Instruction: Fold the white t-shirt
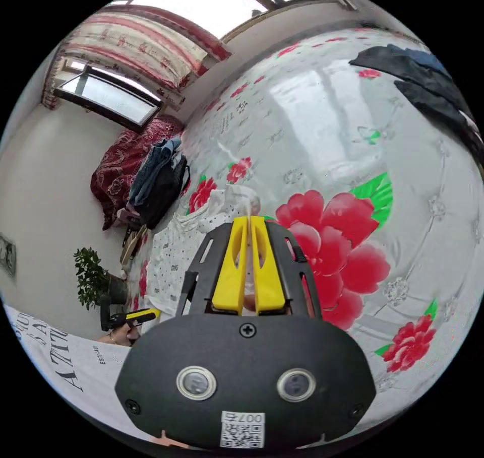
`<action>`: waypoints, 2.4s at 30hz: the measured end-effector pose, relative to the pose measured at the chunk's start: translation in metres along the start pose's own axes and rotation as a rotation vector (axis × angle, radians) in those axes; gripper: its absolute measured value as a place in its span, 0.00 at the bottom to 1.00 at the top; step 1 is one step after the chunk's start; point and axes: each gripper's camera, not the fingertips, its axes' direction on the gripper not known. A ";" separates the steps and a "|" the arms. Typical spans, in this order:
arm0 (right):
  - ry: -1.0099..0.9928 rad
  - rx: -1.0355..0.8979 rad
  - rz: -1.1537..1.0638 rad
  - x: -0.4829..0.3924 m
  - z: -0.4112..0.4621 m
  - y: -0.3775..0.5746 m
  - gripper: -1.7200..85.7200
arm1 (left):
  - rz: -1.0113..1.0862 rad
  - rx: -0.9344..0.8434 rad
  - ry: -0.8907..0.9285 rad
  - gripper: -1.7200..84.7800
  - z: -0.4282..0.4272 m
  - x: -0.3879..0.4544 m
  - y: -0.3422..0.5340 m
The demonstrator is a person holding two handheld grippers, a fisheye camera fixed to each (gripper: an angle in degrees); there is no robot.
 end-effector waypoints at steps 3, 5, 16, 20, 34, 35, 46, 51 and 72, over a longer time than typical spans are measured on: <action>0.197 0.059 -0.027 0.005 -0.022 0.012 0.03 | -0.009 0.010 0.014 0.01 -0.002 -0.006 0.004; 0.278 0.002 0.021 0.025 -0.021 0.020 0.04 | -0.019 0.012 0.031 0.01 -0.004 -0.011 0.006; 0.000 -0.403 -0.077 0.007 0.005 0.120 0.10 | -0.008 0.137 0.091 0.01 -0.045 -0.029 0.015; 0.147 -0.542 -0.258 -0.024 0.031 0.164 0.08 | 0.010 0.102 0.106 0.01 -0.036 -0.042 0.002; 0.337 -0.427 -0.466 -0.060 0.014 0.174 0.02 | 0.142 0.138 0.252 0.01 -0.071 -0.067 0.007; 0.288 -0.431 -0.535 -0.071 0.026 0.169 0.02 | 0.172 0.124 0.270 0.01 -0.070 -0.065 0.007; -0.127 -0.658 -0.631 -0.110 0.176 0.109 0.02 | 0.089 0.019 0.304 0.01 -0.048 -0.099 -0.021; -0.126 -0.513 -0.341 -0.059 0.161 0.062 0.02 | -0.156 0.220 0.316 0.01 -0.093 -0.174 0.008; -0.181 -0.561 -0.664 -0.202 0.180 0.045 0.02 | -0.495 0.433 0.067 0.02 -0.150 -0.304 0.009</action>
